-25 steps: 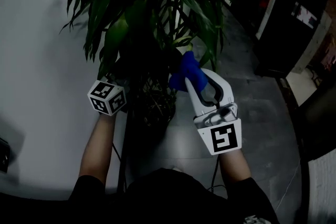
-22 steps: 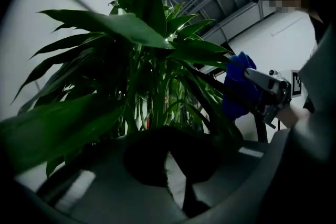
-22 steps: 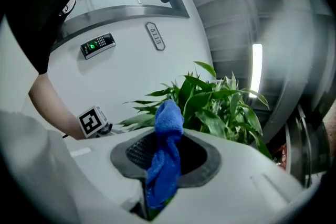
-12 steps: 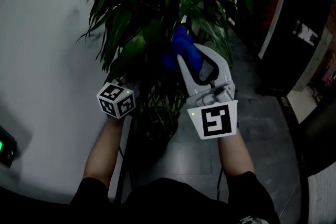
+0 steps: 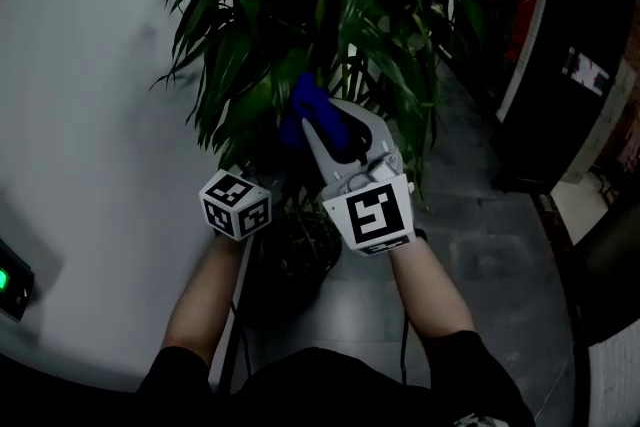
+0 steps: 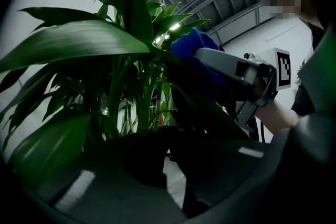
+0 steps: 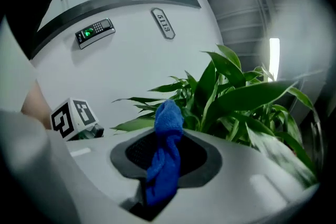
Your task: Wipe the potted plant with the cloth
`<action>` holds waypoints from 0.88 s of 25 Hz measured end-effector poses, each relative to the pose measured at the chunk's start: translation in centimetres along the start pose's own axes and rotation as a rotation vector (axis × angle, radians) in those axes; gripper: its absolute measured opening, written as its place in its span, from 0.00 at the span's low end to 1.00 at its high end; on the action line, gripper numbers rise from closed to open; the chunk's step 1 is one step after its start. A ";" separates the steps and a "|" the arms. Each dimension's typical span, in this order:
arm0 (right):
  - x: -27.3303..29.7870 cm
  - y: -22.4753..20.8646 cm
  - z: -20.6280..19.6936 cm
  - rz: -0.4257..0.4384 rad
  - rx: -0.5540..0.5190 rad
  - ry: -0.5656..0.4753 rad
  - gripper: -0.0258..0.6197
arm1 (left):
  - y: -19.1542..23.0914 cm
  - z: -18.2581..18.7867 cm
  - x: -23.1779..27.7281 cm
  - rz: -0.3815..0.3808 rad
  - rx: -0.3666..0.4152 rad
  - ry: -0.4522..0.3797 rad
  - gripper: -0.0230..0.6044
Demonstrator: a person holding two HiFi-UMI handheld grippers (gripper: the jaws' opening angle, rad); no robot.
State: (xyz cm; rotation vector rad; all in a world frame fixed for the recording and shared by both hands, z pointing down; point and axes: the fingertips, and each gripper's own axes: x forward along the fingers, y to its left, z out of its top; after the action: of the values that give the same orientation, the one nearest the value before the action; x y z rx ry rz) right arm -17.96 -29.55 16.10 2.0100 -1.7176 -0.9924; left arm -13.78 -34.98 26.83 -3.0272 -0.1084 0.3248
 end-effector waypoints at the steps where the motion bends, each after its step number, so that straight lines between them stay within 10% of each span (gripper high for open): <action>1: 0.1 0.3 -0.4 0.011 0.001 0.006 0.20 | -0.3 0.0 0.1 -0.007 0.007 0.001 0.05; 22: -0.8 5.8 -4.6 0.148 0.115 0.055 0.20 | -1.5 -0.8 -0.1 -0.023 0.017 -0.007 0.05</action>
State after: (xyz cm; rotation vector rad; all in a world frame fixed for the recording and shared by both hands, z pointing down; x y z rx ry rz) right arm -19.10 -31.02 23.31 1.9257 -1.9021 -0.8002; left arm -13.84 -33.60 27.74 -3.0056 -0.1407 0.3323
